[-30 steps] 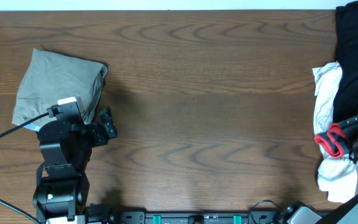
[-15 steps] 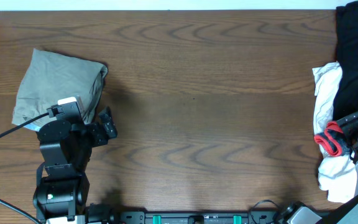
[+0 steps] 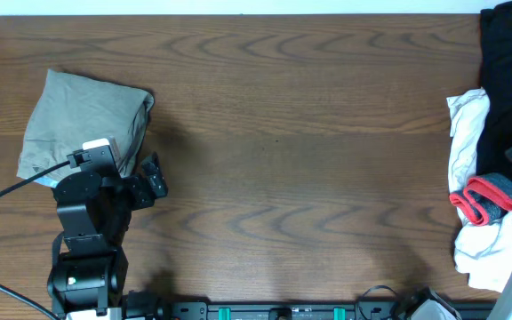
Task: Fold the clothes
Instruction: 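Reach the right gripper into the right pile and grasp the black leggings waistband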
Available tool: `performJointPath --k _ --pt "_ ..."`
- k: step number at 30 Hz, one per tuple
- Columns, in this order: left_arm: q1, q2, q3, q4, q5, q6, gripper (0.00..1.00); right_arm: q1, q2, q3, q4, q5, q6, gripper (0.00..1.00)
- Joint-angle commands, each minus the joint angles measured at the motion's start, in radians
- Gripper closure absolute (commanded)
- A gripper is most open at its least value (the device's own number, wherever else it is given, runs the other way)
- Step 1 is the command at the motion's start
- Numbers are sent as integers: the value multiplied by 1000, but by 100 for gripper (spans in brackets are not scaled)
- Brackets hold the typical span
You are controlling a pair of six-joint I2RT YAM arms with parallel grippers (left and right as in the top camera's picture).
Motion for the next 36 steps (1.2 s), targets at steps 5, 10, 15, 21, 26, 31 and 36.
performJointPath --k 5,10,15,21,26,31,36 --pt "-4 -2 20 2 14 -2 2 -3 99 -5 -168 92 11 1" --pt "-4 -2 20 -3 14 -2 2 -3 127 -5 -191 119 11 1" --pt "-4 -3 20 -5 14 -2 2 -3 130 -6 -217 188 35 1" --pt "-4 -2 20 -8 14 -2 2 -4 146 -32 -213 214 56 1" --pt "-4 -2 20 -8 14 -2 2 -4 180 -38 -168 224 55 1" --pt "-4 -2 20 -8 14 -2 2 -5 223 -38 -131 267 78 1" --pt "-4 0 20 -8 14 -2 2 -4 239 -38 -77 263 78 14"
